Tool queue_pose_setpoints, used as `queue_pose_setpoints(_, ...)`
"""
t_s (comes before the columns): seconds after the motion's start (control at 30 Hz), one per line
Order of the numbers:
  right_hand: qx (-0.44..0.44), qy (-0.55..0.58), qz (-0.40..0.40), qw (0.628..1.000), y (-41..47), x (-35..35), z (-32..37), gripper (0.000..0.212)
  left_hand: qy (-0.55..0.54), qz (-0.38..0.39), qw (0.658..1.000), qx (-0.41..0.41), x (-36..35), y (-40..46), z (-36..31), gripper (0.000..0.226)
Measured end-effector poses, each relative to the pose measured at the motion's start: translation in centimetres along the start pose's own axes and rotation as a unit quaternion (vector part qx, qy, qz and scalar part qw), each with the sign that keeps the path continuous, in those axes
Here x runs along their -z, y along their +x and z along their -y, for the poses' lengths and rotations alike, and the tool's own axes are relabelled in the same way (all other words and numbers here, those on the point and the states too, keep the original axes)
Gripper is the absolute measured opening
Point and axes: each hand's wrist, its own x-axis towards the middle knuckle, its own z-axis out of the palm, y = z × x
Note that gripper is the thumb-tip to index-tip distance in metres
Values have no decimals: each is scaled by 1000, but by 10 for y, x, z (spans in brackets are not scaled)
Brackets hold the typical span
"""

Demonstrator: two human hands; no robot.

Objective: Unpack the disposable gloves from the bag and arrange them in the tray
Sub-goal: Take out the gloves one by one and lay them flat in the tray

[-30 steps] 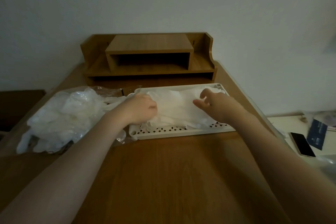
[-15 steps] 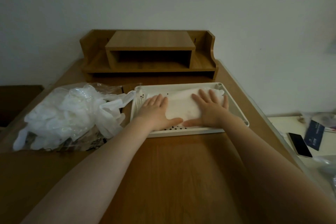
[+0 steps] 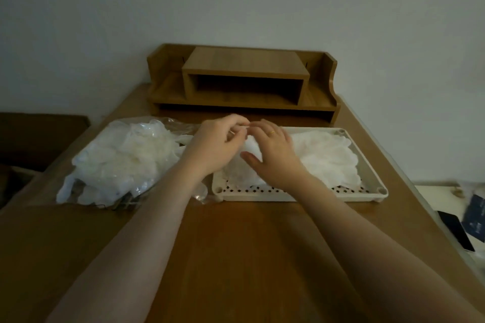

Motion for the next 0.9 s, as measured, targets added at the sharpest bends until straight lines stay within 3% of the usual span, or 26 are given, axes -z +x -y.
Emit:
queue_pose_setpoints(0.1,34,86,28,995,12,-23,33,27,-64,-96,993,19,26,-2,14,25)
queue_pose_setpoints(0.27,-5,38,166,985,22,-47,61,45,-109,-116,987,29,45,-1,35,21)
queue_pose_setpoints(0.43,-72,87,127,985,26,-48,70,26,-142,-70,986,50,44,0,49,20)
queue_pose_setpoints(0.53,-103,249,59,961,31,-31,67,23,-175,-54,982,45,41,1,50,18)
queue_pose_setpoints(0.6,-116,421,0,900,31,-16,63,19,-192,-28,980,42,40,0,49,20)
queue_pose_setpoints(0.73,-140,642,-59,752,29,10,51,19,-184,63,980,33,34,-2,45,58)
queue_pose_setpoints(0.9,-222,777,-83,584,27,33,43,32,-180,70,981,32,24,-2,48,45)
